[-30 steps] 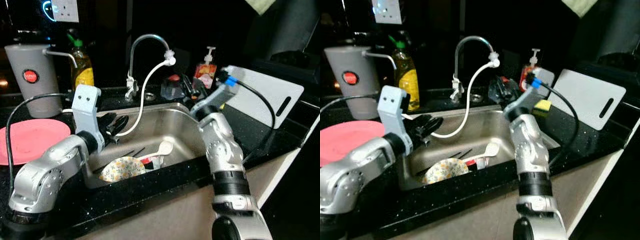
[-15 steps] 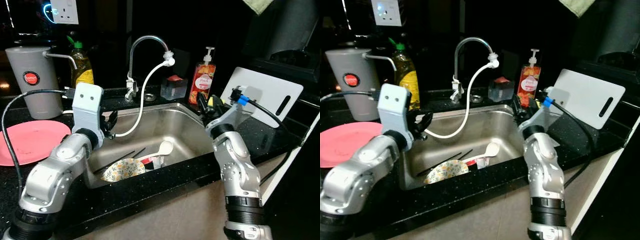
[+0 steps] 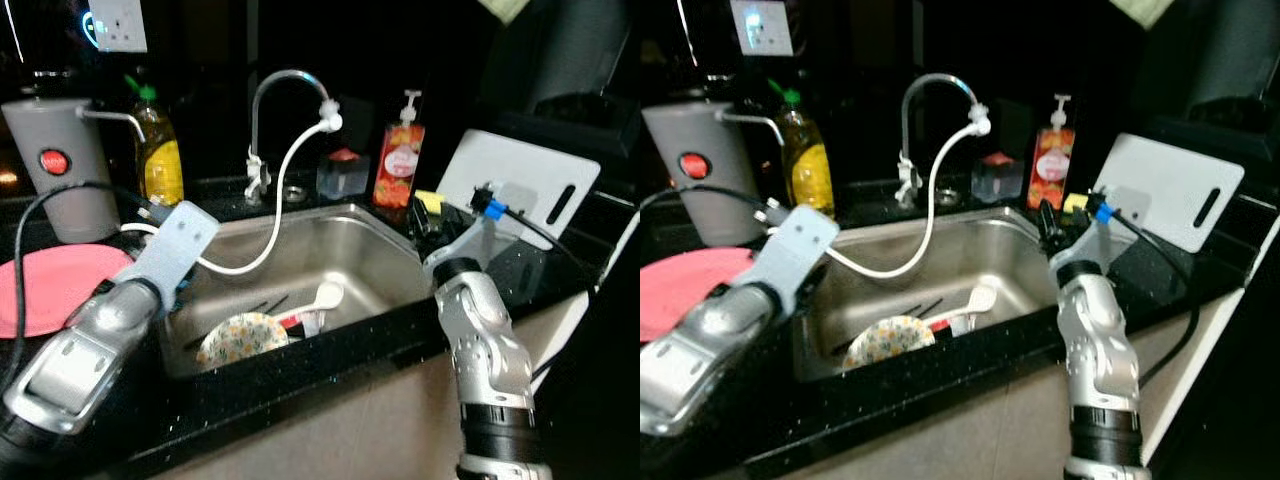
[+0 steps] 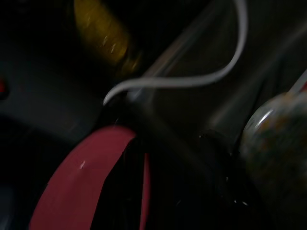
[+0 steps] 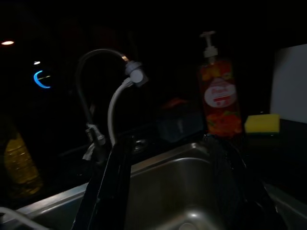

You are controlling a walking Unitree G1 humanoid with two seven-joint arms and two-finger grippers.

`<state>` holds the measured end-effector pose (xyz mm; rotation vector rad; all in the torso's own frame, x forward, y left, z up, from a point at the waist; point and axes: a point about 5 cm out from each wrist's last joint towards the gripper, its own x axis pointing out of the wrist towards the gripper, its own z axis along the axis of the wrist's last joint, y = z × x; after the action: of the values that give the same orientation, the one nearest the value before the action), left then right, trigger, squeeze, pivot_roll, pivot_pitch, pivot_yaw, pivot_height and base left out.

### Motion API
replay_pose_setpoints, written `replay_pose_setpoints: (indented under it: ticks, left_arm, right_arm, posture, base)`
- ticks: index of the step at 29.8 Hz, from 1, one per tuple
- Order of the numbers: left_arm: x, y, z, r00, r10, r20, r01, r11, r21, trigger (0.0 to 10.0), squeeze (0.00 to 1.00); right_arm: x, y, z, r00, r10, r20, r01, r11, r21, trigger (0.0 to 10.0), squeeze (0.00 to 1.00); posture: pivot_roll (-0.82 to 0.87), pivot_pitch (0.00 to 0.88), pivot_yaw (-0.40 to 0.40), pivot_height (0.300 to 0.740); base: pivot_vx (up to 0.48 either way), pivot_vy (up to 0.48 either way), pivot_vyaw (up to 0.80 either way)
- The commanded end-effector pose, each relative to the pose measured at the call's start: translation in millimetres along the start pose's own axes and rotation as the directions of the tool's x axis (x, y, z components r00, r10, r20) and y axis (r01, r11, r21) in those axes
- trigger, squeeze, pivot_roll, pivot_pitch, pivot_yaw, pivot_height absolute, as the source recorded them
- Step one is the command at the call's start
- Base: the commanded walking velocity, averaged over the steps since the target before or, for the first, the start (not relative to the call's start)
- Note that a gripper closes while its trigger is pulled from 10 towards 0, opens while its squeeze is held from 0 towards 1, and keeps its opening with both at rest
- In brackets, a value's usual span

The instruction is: Kitchen organization

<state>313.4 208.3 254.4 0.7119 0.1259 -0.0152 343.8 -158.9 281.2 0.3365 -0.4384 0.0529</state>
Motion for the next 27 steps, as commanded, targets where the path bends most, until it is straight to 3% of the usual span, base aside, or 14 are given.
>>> replay_pose_setpoints:
  ticks: [1,10,25,27]
  left_arm:
    - [-1.3,4.9,-9.7,0.998,0.01,-0.057,-0.006,0.997,0.072,10.0,0.0]
    - [-9.1,18.5,-44.0,0.975,0.03,-0.218,0.03,0.963,0.267,10.0,0.0]
    - [-6.6,13.8,-69.2,0.948,0.013,-0.318,0.094,0.943,0.32,10.0,0.0]
    - [-3.5,16.8,-76.7,0.942,0.033,-0.334,0.099,0.924,0.37,9.4,0.0]
  right_arm:
    - [-0.5,1.5,-0.6,1.0,0.007,-0.009,-0.007,1.0,-0.005,10.0,0.0]
    - [-0.4,4.1,-3.6,1.0,0.012,-0.021,-0.012,1.0,0.0,10.0,0.0]
    - [2.1,5.8,-0.9,1.0,0.02,-0.015,-0.021,1.0,-0.003,10.0,0.0]
    - [1.9,5.6,-0.5,1.0,0.017,-0.011,-0.017,1.0,-0.001,10.0,0.0]
  posture:
    - [-0.02,0.0,-0.047,0.74]
    - [-0.01,0.0,-0.051,0.74]
    - [-0.02,0.0,-0.058,0.74]
    - [-0.02,0.0,-0.053,0.74]
  base:
    - [0.0,0.0,0.0]
    - [0.0,0.0,0.0]
    - [0.0,0.0,0.0]
    - [0.0,0.0,0.0]
